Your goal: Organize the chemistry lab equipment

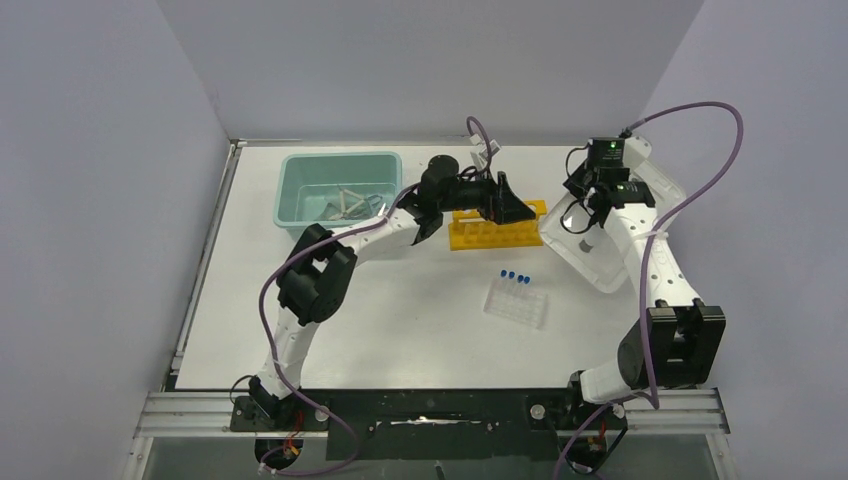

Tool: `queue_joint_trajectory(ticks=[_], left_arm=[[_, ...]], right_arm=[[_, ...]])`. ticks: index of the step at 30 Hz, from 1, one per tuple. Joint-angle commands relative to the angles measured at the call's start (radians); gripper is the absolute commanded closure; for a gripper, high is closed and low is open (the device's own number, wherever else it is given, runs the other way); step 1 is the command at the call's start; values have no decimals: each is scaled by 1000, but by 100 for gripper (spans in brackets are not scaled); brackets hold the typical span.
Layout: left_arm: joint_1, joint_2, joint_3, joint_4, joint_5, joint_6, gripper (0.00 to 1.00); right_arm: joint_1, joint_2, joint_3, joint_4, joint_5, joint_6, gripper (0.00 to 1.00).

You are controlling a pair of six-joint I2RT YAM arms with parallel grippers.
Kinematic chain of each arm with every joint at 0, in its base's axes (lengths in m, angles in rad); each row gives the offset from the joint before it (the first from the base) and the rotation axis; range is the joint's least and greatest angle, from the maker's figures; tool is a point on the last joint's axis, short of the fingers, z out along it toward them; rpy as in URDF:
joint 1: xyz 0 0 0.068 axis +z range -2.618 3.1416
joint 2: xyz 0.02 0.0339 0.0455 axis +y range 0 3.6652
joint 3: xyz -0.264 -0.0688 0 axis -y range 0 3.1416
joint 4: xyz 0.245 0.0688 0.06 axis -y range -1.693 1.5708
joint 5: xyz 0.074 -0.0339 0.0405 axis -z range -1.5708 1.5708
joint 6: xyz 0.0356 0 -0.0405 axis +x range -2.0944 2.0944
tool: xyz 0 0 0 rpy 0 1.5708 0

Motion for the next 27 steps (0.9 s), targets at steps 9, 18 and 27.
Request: queue_joint_trajectory(ticks=[9,18,27], left_arm=[[-36,53,144,-130,-40,106,20],[-71,58,135,-123,-18,93,26],[-91,79,138,-79,-12,43,42]], right_arm=[[93,-70,-4,67,41,-94,100],[110,-85,-3,73,42,-108,100],[130,-91,-9,83,28,-110,100]])
